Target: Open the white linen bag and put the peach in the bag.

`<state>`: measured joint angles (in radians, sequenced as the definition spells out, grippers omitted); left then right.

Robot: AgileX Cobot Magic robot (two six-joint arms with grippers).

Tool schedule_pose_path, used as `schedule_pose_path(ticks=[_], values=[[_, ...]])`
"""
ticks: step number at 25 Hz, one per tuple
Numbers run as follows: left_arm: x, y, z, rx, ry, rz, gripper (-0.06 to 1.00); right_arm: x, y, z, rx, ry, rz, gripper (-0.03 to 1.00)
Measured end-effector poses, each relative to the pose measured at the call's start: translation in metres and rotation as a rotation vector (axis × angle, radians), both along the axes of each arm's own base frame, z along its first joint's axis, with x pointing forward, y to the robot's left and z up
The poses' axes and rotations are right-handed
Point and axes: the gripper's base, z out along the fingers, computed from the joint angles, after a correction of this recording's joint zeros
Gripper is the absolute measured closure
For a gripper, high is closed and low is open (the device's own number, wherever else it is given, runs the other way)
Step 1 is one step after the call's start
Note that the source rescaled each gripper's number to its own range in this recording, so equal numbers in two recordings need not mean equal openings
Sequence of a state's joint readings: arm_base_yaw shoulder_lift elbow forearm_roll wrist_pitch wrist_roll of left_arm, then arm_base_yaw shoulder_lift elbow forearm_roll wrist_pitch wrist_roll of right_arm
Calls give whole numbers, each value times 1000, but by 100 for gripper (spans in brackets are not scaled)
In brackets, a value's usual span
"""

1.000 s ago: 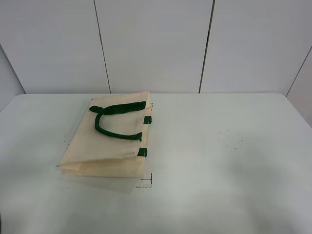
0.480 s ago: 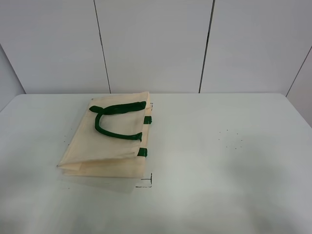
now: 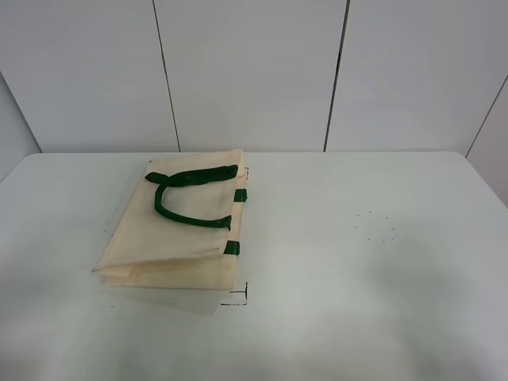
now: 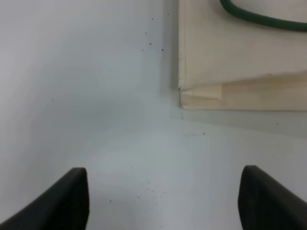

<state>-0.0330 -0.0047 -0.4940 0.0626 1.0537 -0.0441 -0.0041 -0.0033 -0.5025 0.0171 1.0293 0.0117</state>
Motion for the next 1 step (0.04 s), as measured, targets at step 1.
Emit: schedule_pose_path(ticks=[1], values=[[0,0,0,0,0,0,-3,0,0,0,0,0,0,-3]])
